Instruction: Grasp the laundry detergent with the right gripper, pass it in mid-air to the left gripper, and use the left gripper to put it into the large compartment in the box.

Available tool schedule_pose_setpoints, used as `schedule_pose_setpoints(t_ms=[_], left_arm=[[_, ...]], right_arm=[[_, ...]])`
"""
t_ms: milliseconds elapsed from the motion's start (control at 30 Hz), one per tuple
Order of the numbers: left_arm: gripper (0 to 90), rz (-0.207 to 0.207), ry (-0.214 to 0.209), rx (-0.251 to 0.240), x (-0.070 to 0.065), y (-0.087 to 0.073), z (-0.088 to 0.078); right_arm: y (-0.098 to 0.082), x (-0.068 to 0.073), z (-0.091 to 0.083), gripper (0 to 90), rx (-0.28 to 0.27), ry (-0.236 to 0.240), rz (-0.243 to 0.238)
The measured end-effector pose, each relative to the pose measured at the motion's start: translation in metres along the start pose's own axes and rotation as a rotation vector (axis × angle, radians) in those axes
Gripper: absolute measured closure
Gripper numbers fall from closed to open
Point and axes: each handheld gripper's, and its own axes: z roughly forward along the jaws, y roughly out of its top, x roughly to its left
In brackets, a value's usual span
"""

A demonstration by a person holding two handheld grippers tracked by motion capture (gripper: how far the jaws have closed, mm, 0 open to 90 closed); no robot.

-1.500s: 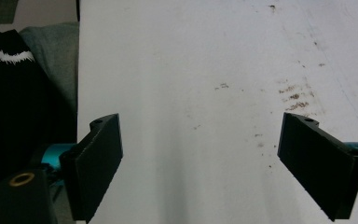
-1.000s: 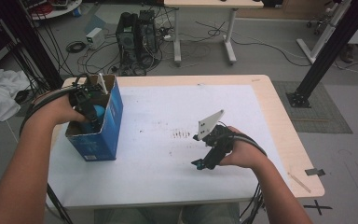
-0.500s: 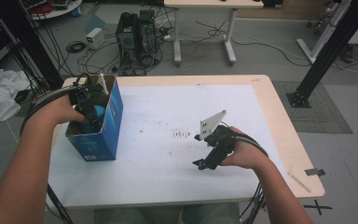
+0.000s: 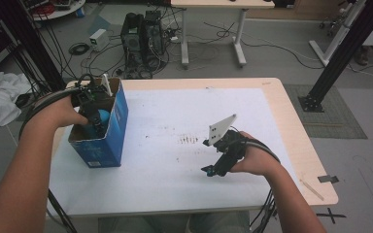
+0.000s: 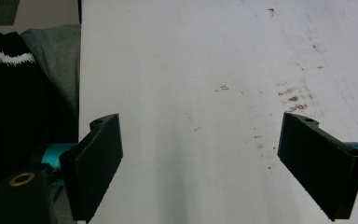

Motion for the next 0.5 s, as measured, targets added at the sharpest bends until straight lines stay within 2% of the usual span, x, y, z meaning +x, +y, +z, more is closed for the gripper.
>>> schedule_pose_setpoints(t_ms=[33, 67, 333, 500], left_arm=[[28.7, 0.011, -0.002, 0.009, 0.0, 0.0, -0.002], [28.7, -0.002, -0.001, -0.002, -0.001, 0.0, -0.002], [26.3, 0.015, 0.003, -0.009, -0.003, -0.003, -0.011], [26.3, 0.01, 0.004, -0.019, -0.004, -0.004, -0.014]], right_arm=[[0.0, 0.0, 0.0, 13.1, 0.001, 0.002, -0.001], [0.0, 0.0, -0.001, 13.1, 0.002, 0.001, 0.0], [0.001, -0.001, -0.002, 13.1, 0.003, -0.001, -0.002], [0.002, -0.003, -0.004, 13.1, 0.007, -0.006, 0.001]])
